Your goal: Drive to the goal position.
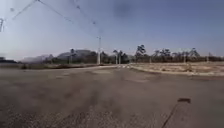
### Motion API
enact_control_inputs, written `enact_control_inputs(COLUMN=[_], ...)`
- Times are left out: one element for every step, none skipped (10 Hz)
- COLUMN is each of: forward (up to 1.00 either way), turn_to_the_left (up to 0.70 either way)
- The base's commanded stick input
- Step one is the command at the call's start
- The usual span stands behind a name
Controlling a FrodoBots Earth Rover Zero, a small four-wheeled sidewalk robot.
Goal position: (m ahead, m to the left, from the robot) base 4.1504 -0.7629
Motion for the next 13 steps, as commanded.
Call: enact_control_inputs(forward=[1.00,1.00,1.00,1.00,1.00,1.00,1.00,1.00,1.00,1.00,1.00,1.00,1.00], turn_to_the_left=[0.00,0.00,0.00,0.00,0.00,0.00,0.00,0.00,0.00,0.00,-0.08,-0.25,-0.27])
